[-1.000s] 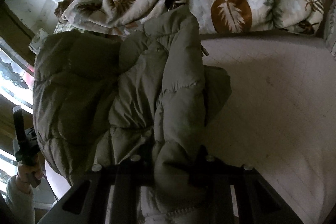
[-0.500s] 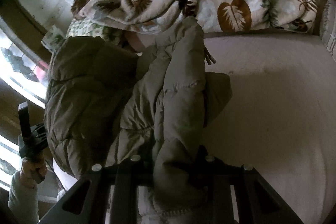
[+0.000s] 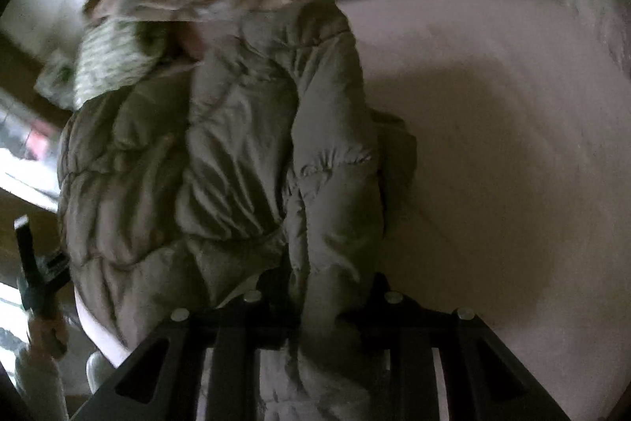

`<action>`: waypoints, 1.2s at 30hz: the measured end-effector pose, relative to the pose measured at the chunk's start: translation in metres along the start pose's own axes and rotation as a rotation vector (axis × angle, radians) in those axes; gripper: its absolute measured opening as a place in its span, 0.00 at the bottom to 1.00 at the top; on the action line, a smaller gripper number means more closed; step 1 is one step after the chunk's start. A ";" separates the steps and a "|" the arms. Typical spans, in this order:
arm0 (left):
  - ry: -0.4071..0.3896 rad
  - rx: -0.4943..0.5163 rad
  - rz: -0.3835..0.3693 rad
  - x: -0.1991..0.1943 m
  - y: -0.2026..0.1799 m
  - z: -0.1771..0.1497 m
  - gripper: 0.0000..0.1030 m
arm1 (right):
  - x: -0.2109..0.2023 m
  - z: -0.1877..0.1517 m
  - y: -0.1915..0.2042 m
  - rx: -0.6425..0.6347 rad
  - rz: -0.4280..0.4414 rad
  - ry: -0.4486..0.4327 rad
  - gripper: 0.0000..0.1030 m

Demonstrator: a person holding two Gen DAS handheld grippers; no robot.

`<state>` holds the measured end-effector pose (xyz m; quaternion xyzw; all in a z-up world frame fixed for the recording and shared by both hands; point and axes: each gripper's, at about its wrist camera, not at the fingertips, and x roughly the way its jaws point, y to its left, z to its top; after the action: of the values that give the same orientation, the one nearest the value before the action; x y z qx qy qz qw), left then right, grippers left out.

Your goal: Fold large clothes

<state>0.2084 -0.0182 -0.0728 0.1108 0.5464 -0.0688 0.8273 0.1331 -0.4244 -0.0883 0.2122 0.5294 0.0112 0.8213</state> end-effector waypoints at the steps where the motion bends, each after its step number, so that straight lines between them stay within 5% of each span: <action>1: -0.002 -0.014 -0.008 0.004 0.001 0.003 0.27 | 0.008 -0.004 -0.010 0.033 0.003 -0.002 0.29; 9: -0.014 -0.020 0.001 0.006 0.003 0.012 0.39 | 0.014 -0.012 -0.016 0.067 -0.010 -0.055 0.38; 12: -0.029 -0.044 -0.018 -0.003 0.015 0.011 0.52 | 0.001 -0.007 -0.014 0.046 -0.046 -0.058 0.64; 15: -0.053 -0.069 -0.050 -0.014 0.029 0.011 0.62 | -0.012 0.003 -0.013 0.030 -0.033 -0.076 0.68; 22: -0.118 -0.132 -0.061 -0.028 0.048 0.034 0.63 | 0.007 0.041 -0.004 0.062 0.034 -0.019 0.73; 23: -0.127 -0.133 -0.067 -0.030 0.045 0.036 0.63 | 0.015 0.045 0.000 0.060 0.025 -0.012 0.71; 26: -0.154 -0.115 -0.092 -0.035 0.031 0.040 0.63 | 0.019 0.047 0.013 0.018 -0.038 -0.049 0.20; 31: -0.174 -0.018 -0.140 -0.039 -0.024 0.046 0.63 | 0.006 0.036 0.008 -0.017 -0.100 -0.103 0.14; 36: -0.082 0.062 -0.033 0.001 -0.070 0.056 0.70 | 0.025 0.030 0.005 -0.040 -0.210 -0.061 0.14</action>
<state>0.2415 -0.1006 -0.0598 0.1244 0.5113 -0.1037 0.8440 0.1713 -0.4234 -0.0977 0.1394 0.5231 -0.0710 0.8378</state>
